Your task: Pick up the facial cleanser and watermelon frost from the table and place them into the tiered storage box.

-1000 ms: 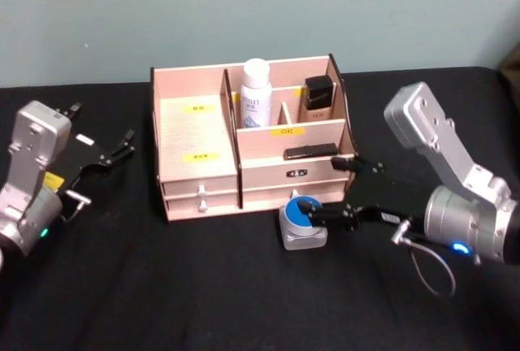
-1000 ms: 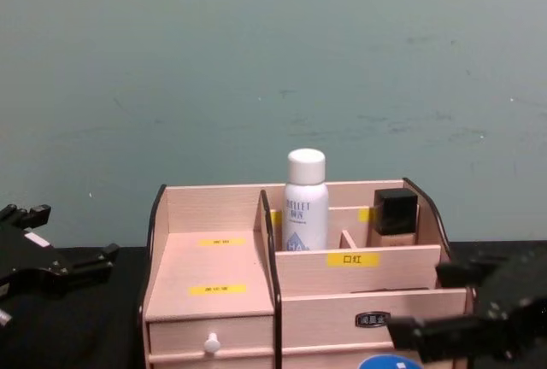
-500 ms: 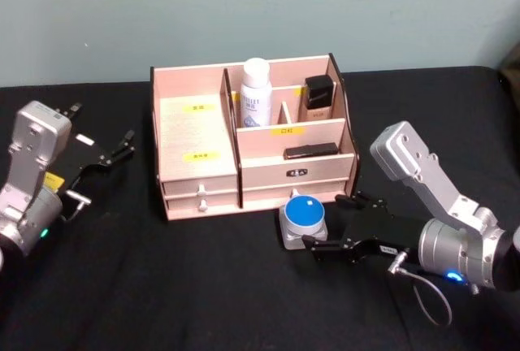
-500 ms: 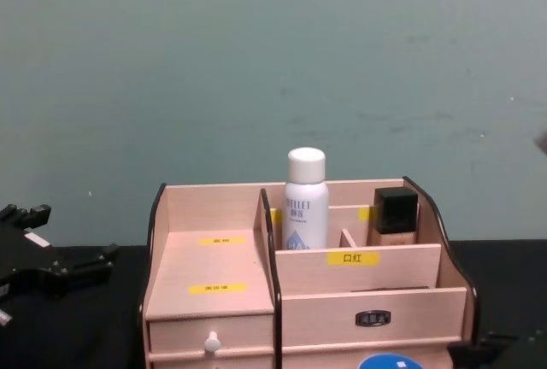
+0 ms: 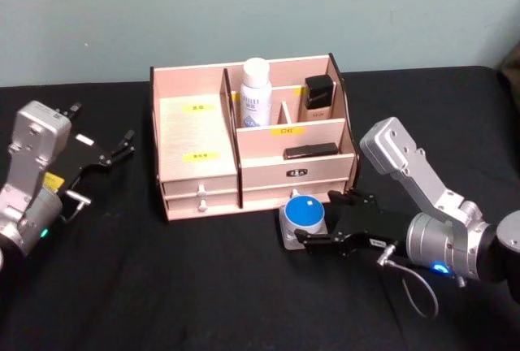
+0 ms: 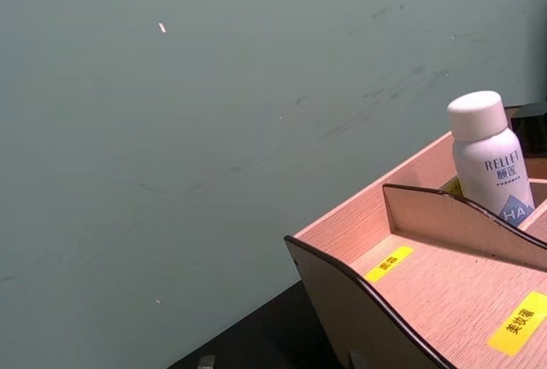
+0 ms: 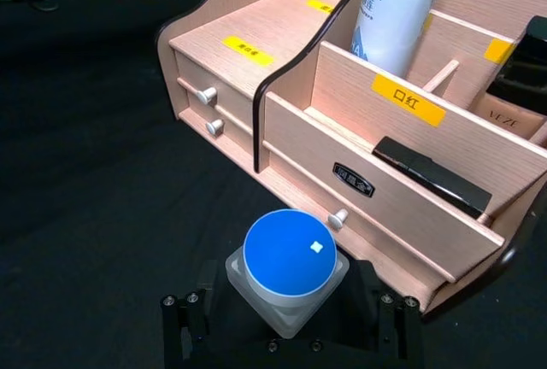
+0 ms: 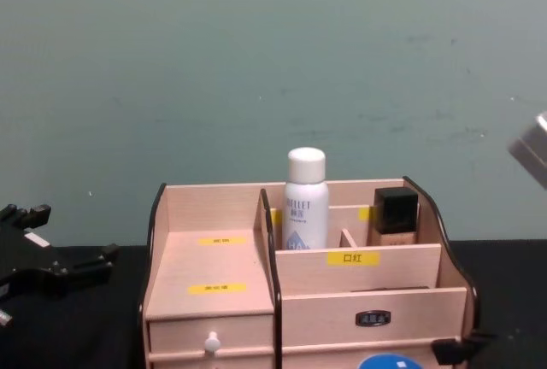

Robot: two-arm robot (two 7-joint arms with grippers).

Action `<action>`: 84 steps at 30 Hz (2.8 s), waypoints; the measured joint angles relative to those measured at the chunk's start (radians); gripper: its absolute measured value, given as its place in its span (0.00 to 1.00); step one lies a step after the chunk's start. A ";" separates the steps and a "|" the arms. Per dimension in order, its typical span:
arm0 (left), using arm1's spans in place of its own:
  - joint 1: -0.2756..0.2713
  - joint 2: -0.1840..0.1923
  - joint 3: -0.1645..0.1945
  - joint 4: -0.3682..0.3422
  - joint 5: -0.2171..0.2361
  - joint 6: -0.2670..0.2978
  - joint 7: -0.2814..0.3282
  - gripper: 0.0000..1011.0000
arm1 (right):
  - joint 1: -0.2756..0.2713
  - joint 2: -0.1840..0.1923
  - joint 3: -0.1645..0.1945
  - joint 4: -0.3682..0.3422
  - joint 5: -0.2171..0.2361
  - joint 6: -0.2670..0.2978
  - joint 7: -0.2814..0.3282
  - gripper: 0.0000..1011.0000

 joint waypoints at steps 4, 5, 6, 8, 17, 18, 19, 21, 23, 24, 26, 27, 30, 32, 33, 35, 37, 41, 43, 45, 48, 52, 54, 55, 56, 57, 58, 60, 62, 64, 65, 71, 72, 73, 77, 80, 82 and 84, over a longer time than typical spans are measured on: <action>0.000 0.000 0.000 0.000 0.000 0.000 0.000 1.00 | 0.011 -0.011 -0.004 0.017 -0.002 -0.010 0.007 0.99; 0.000 0.000 0.000 0.000 0.000 0.000 0.000 1.00 | 0.012 -0.013 -0.005 0.020 -0.003 -0.012 0.007 0.99; 0.000 0.000 0.000 0.000 0.000 0.000 0.000 1.00 | 0.015 -0.015 -0.006 0.024 -0.004 -0.014 0.008 0.99; 0.000 0.000 0.000 0.000 0.000 0.000 0.000 1.00 | 0.021 -0.020 -0.009 0.035 -0.007 -0.021 0.010 0.99; 0.000 0.000 0.000 0.000 0.000 0.000 0.000 1.00 | 0.042 -0.043 -0.021 0.074 -0.014 -0.039 0.019 0.99; 0.000 0.000 0.000 0.000 0.000 0.000 0.000 1.00 | 0.045 -0.047 -0.024 0.082 -0.015 -0.042 0.021 0.99; 0.000 0.000 0.000 0.000 0.000 0.000 0.000 1.00 | 0.047 -0.049 -0.025 0.085 -0.016 -0.044 0.022 0.99; 0.000 0.000 0.000 0.000 0.000 0.000 0.000 1.00 | 0.051 -0.054 -0.028 0.093 -0.017 -0.047 0.025 0.99; 0.000 0.000 0.000 0.000 0.000 0.000 0.000 1.00 | 0.053 -0.056 -0.029 0.098 -0.017 -0.048 0.026 0.99; 0.000 0.000 0.000 0.000 0.000 0.000 0.000 1.00 | 0.055 -0.058 -0.031 0.102 -0.017 -0.050 0.027 0.99; 0.000 0.000 0.000 0.000 0.000 0.000 0.000 1.00 | 0.057 -0.061 -0.033 0.107 -0.018 -0.051 0.029 0.99; 0.000 0.000 0.000 0.000 0.000 0.000 0.000 1.00 | 0.057 -0.061 -0.033 0.107 -0.018 -0.051 0.029 0.99; 0.000 0.000 0.000 0.000 0.000 0.000 0.000 1.00 | 0.060 -0.063 -0.036 0.111 -0.019 -0.052 0.030 0.99; 0.000 0.000 0.000 0.000 0.000 0.000 0.000 1.00 | 0.062 -0.065 -0.037 0.113 -0.021 -0.052 0.030 0.99; 0.000 0.000 0.000 0.000 0.000 0.000 0.000 1.00 | 0.063 -0.065 -0.039 0.114 -0.024 -0.052 0.030 0.99; 0.000 0.000 0.000 0.000 0.000 0.000 0.000 1.00 | 0.064 -0.066 -0.040 0.114 -0.026 -0.051 0.029 0.99; 0.000 0.000 0.000 0.000 0.000 0.000 0.000 1.00 | 0.064 -0.066 -0.040 0.114 -0.026 -0.051 0.029 0.99; 0.000 0.000 0.000 0.000 0.000 0.000 0.000 1.00 | 0.064 -0.065 -0.040 0.114 -0.026 -0.051 0.029 0.99; 0.000 0.000 0.000 0.000 0.000 0.000 0.000 1.00 | 0.063 -0.065 -0.039 0.113 -0.026 -0.051 0.028 0.99; 0.000 0.000 0.000 0.000 0.000 0.000 0.000 1.00 | 0.065 -0.066 -0.041 0.115 -0.027 -0.051 0.028 0.99; 0.000 0.000 0.000 0.000 0.000 0.000 0.000 1.00 | 0.066 -0.066 -0.041 0.115 -0.029 -0.049 0.027 0.99; 0.000 0.000 0.000 0.000 0.000 0.000 0.000 1.00 | 0.067 -0.066 -0.043 0.114 -0.037 -0.042 0.023 0.99; 0.000 0.000 0.000 0.000 0.000 0.000 0.000 1.00 | 0.068 -0.066 -0.044 0.112 -0.042 -0.038 0.021 0.99; 0.000 0.000 0.000 0.000 0.000 0.000 0.000 1.00 | 0.068 -0.066 -0.045 0.111 -0.047 -0.036 0.019 0.99; 0.000 0.000 0.000 0.000 0.000 0.000 0.000 1.00 | 0.068 -0.066 -0.046 0.110 -0.049 -0.035 0.018 0.99; 0.000 0.000 0.000 0.000 0.000 0.000 0.000 1.00 | 0.068 -0.066 -0.046 0.110 -0.051 -0.035 0.018 0.99; 0.000 0.000 0.000 0.000 0.000 0.000 0.000 1.00 | 0.068 -0.066 -0.046 0.110 -0.053 -0.035 0.018 0.99; 0.000 0.000 0.000 0.000 0.000 0.000 0.000 1.00 | 0.068 -0.066 -0.047 0.108 -0.058 -0.035 0.018 0.99; 0.000 0.000 0.000 0.000 0.000 0.000 0.000 1.00 | 0.068 -0.066 -0.047 0.107 -0.059 -0.035 0.019 0.99; 0.000 0.000 0.000 0.000 0.000 0.000 0.000 1.00 | 0.068 -0.066 -0.047 0.107 -0.059 -0.035 0.019 0.99; 0.000 0.000 0.000 0.000 0.000 0.000 0.000 1.00 | 0.067 -0.066 -0.047 0.107 -0.059 -0.035 0.019 0.99; 0.000 0.000 0.000 0.000 0.000 0.000 0.000 1.00 | 0.067 -0.065 -0.046 0.107 -0.058 -0.034 0.019 0.99; 0.000 0.000 0.000 0.000 0.000 0.000 0.000 1.00 | 0.067 -0.065 -0.046 0.107 -0.058 -0.034 0.020 0.99; 0.000 0.000 0.000 0.000 0.000 0.000 0.000 1.00 | 0.067 -0.065 -0.046 0.107 -0.058 -0.034 0.020 0.99; 0.000 0.000 0.000 0.000 0.000 0.000 0.000 1.00 | 0.067 -0.065 -0.046 0.107 -0.057 -0.034 0.020 0.94; 0.000 0.000 0.000 0.000 0.000 0.000 0.000 1.00 | 0.067 -0.065 -0.046 0.107 -0.057 -0.034 0.020 0.85; 0.000 0.000 0.000 0.000 0.000 0.000 0.000 1.00 | 0.067 -0.065 -0.046 0.107 -0.057 -0.034 0.020 0.80; 0.000 0.000 0.000 0.000 0.000 0.000 0.000 1.00 | 0.067 -0.065 -0.046 0.107 -0.057 -0.034 0.020 0.75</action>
